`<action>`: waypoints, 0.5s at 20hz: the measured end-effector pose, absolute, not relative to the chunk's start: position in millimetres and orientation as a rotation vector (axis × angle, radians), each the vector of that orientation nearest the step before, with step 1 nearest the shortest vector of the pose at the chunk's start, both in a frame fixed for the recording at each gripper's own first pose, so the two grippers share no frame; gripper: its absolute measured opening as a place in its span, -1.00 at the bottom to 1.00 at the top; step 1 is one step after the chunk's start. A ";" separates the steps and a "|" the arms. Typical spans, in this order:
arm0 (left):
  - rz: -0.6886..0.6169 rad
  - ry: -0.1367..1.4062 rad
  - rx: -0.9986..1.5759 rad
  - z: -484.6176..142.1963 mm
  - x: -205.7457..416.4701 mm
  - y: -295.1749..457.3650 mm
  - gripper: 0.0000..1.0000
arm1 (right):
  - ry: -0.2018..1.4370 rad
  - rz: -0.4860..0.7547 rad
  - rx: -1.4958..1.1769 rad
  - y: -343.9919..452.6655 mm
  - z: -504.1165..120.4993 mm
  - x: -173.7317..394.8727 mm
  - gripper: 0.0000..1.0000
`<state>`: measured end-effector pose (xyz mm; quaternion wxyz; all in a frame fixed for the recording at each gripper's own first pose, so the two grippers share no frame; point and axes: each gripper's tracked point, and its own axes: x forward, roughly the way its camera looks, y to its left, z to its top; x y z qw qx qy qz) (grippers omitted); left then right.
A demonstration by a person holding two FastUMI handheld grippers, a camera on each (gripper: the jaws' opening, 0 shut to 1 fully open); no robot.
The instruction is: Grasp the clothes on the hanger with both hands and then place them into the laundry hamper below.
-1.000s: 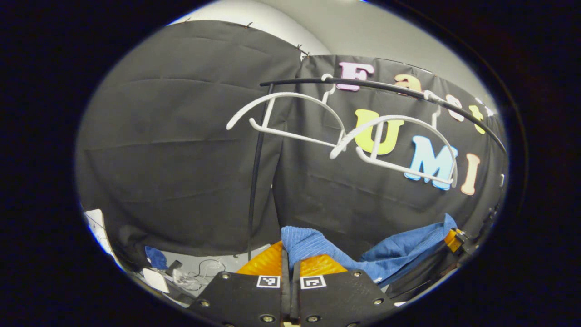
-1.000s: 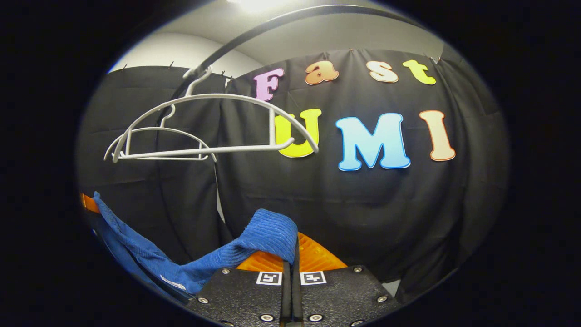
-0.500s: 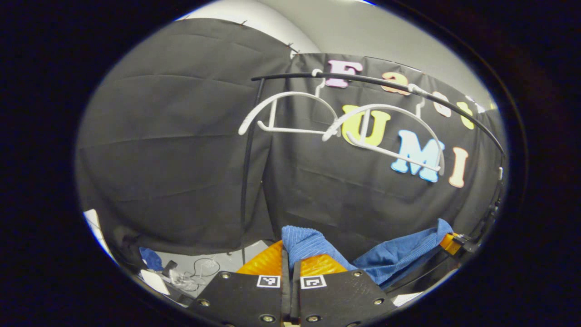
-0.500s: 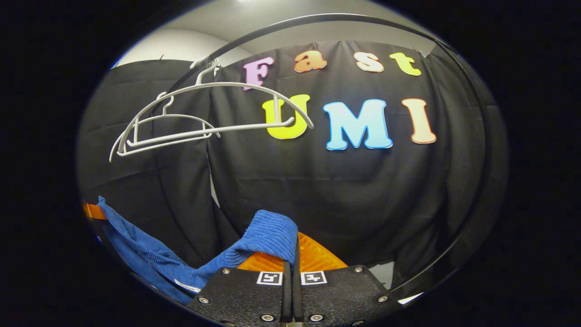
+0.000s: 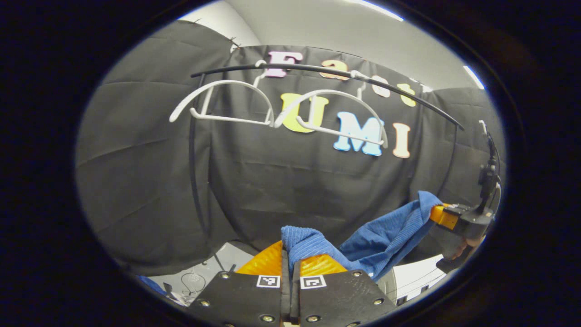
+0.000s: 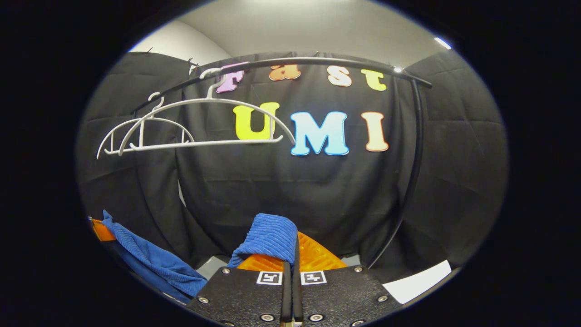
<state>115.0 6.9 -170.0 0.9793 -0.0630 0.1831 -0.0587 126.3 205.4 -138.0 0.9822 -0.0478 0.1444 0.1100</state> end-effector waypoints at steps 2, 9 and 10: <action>-0.174 0.378 -0.121 -167.8 108.5 4.1 -0.96 | 0.278 0.188 -0.071 206.3 -126.0 113.0 -0.98; -0.283 0.408 -0.088 -179.0 97.6 -9.2 -0.97 | 0.322 0.149 -0.005 195.3 -130.1 61.4 -0.99; -0.284 0.424 -0.079 -186.0 97.8 -10.5 -0.97 | 0.348 0.156 0.005 194.0 -141.8 54.7 -1.00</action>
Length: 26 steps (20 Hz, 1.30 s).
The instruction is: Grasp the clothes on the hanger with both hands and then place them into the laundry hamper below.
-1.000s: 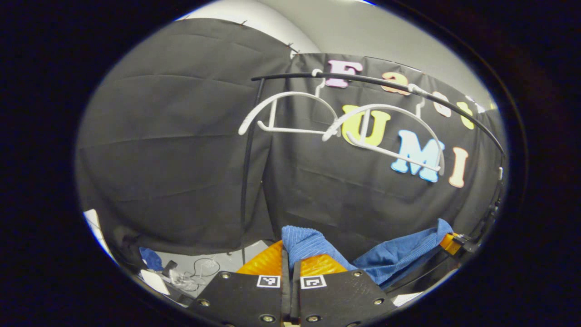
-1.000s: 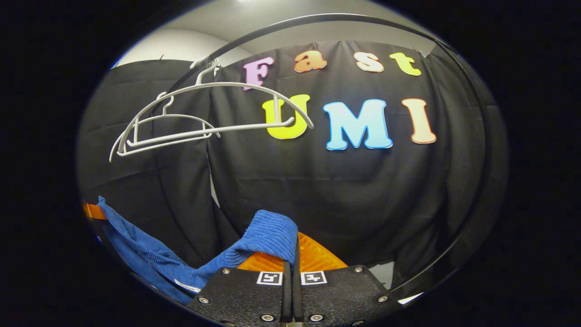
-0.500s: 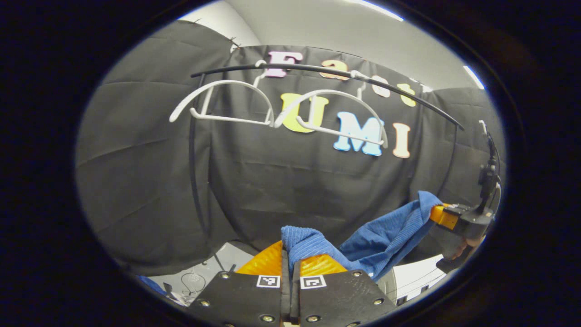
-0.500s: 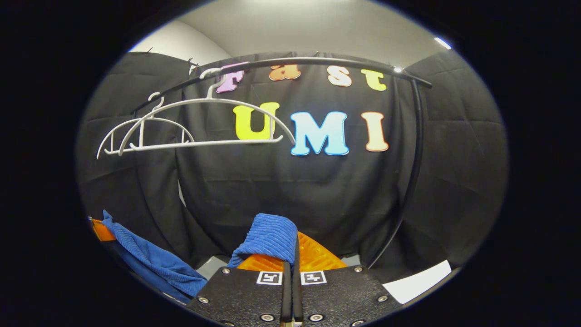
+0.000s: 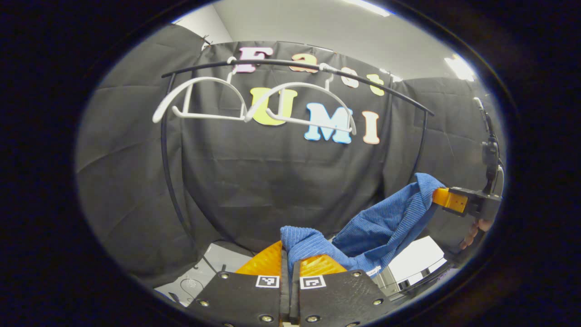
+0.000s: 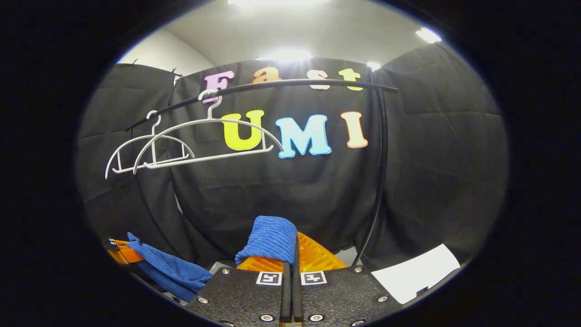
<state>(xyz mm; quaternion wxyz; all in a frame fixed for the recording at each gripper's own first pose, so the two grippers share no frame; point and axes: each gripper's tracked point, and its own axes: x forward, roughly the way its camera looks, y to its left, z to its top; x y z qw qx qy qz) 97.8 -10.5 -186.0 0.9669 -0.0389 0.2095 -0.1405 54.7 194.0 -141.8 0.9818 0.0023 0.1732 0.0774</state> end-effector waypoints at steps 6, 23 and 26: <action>-0.303 0.556 -0.036 -229.2 89.6 -15.1 -0.99 | 0.487 0.217 -0.002 195.8 -216.4 31.7 -0.97; -0.244 0.819 -0.026 -403.4 63.3 11.7 -0.96 | 0.901 0.141 0.083 181.1 -389.9 -7.5 -0.96; -0.242 0.853 -0.025 -430.2 65.1 10.5 -0.97 | 0.936 0.135 0.062 180.4 -411.0 -6.6 -0.96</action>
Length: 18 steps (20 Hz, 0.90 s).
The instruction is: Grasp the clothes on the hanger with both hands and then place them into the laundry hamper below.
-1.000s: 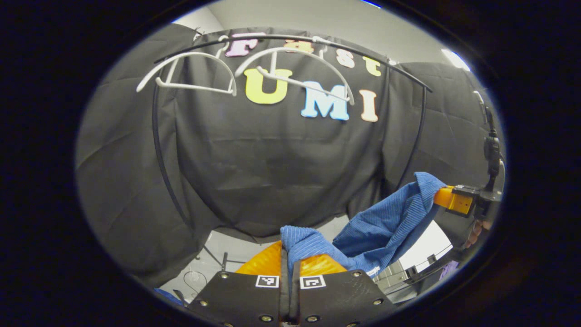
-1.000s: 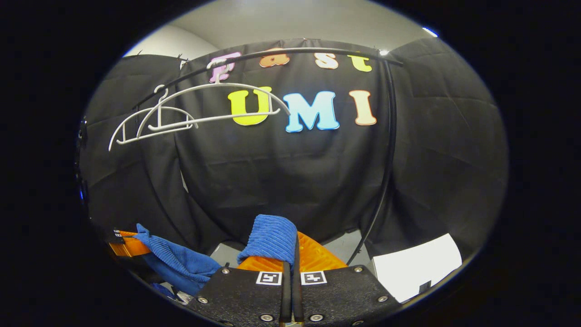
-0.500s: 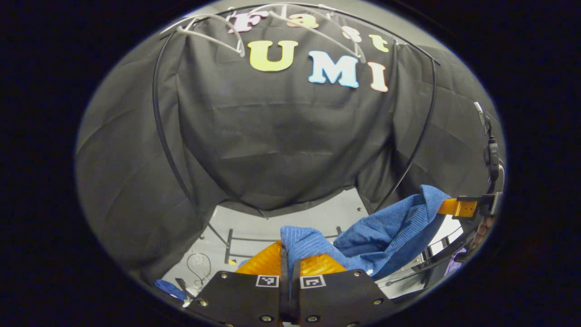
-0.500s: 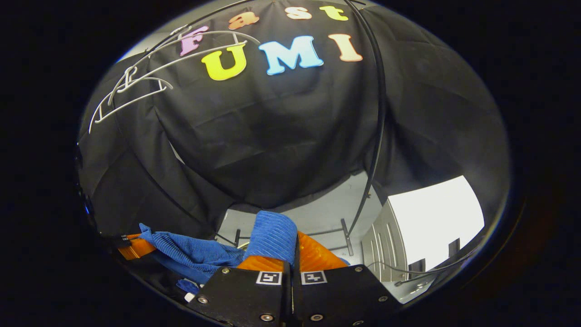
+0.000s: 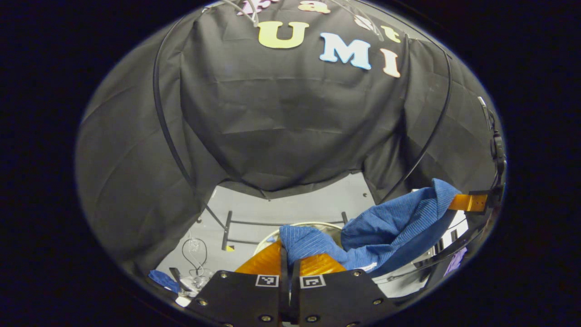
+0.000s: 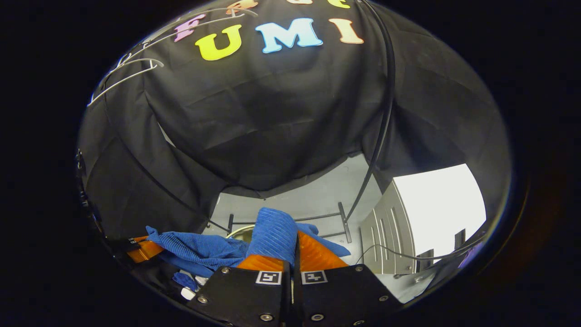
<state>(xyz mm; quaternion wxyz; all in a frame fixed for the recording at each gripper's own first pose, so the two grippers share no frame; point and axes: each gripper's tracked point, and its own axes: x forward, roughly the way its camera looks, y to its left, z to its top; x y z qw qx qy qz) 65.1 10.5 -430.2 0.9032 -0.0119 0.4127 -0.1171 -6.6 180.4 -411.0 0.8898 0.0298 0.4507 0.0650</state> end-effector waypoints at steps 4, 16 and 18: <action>-0.245 0.897 -0.022 -469.7 62.0 5.8 -0.96 | 0.979 0.123 0.045 180.3 -440.0 -15.4 -0.96; -0.276 0.926 0.029 -491.0 60.1 1.5 -0.95 | 1.021 0.148 0.014 192.8 -456.5 -33.2 -0.92; -0.287 0.936 0.026 -491.3 55.0 -0.2 -0.95 | 1.037 0.156 0.010 193.0 -456.8 -38.4 -0.87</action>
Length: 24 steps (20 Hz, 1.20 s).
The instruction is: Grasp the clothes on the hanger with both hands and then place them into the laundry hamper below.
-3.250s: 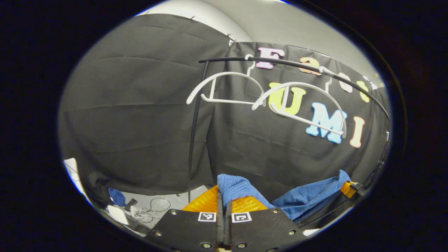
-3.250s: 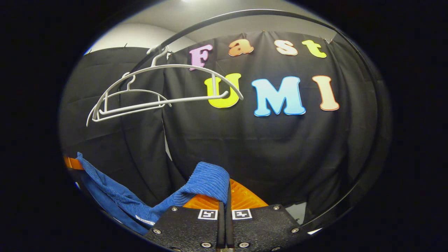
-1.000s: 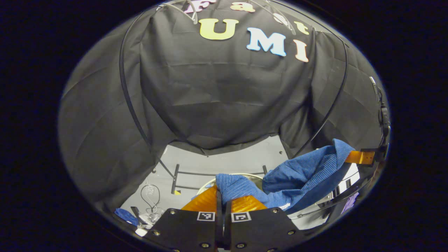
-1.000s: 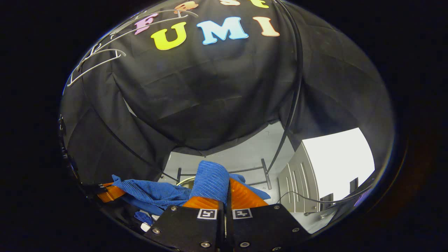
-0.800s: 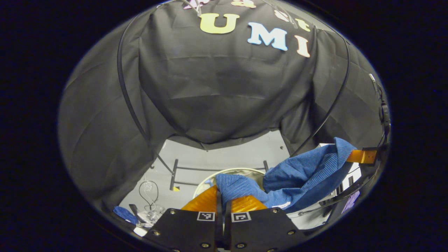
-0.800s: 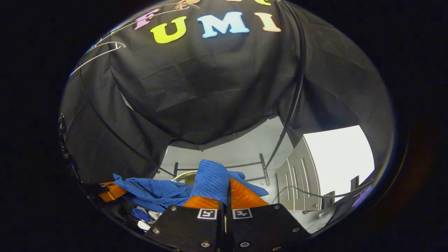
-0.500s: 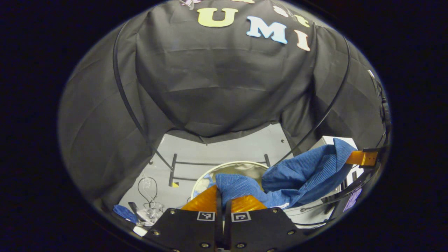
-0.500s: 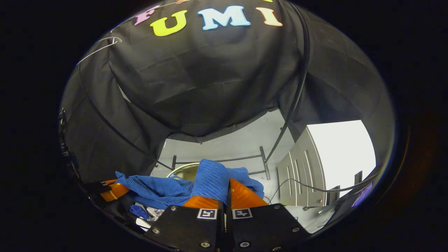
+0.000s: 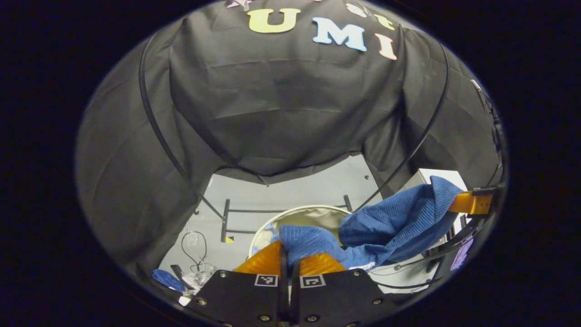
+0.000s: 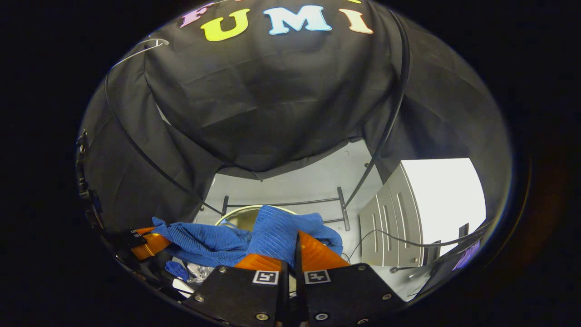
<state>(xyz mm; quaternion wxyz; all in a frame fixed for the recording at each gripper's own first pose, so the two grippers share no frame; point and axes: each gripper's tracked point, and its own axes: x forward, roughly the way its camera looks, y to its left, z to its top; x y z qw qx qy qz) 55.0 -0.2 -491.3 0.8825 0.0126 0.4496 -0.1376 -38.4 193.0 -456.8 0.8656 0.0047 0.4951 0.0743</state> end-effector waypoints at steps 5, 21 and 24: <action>-0.290 0.946 -0.004 -481.6 36.7 5.2 -0.08 | 1.084 0.223 0.020 207.6 -450.0 -65.5 0.17; -0.331 0.373 0.066 -167.5 83.4 -48.8 0.92 | 0.593 0.001 0.093 89.4 -230.0 12.8 0.92; -0.300 0.296 0.040 -109.7 77.8 -63.0 0.90 | 0.481 0.027 0.117 72.2 -186.2 19.2 0.92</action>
